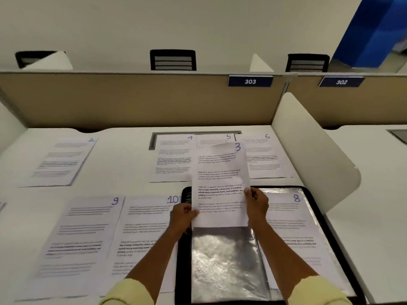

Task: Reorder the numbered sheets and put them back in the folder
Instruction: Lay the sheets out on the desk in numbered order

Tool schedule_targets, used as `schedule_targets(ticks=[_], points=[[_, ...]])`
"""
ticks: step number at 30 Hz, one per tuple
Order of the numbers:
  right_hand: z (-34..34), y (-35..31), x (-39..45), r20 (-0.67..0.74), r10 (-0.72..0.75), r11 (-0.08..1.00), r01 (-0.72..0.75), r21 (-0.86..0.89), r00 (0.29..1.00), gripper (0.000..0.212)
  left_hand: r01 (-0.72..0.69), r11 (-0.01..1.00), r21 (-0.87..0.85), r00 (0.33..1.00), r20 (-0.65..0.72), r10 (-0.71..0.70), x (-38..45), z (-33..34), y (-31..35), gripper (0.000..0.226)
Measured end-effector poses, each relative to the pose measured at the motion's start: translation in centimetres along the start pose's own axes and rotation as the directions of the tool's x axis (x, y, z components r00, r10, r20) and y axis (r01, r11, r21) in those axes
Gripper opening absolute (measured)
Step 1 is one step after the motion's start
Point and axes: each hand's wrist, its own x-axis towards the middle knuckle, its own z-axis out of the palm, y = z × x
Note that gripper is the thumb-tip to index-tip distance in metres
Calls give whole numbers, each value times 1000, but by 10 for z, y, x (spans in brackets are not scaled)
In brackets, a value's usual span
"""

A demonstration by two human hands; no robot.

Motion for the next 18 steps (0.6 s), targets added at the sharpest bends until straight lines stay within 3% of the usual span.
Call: schedule_targets(ticks=[7,12,18], points=[[91,-4,-24,167,0,1000,3,-15,986,11,-7,1000,-26,988,-157,3,28,-88,5,8],[145,4,-39,297,-43,989,83,-123,954,24,-14,994,-104,968,-250,-13,49,-137,4,7],[203,-1,-51,326,-37,962,122,-242,945,21,5,986,-166,953,-299,-55,75,-190,0,11]])
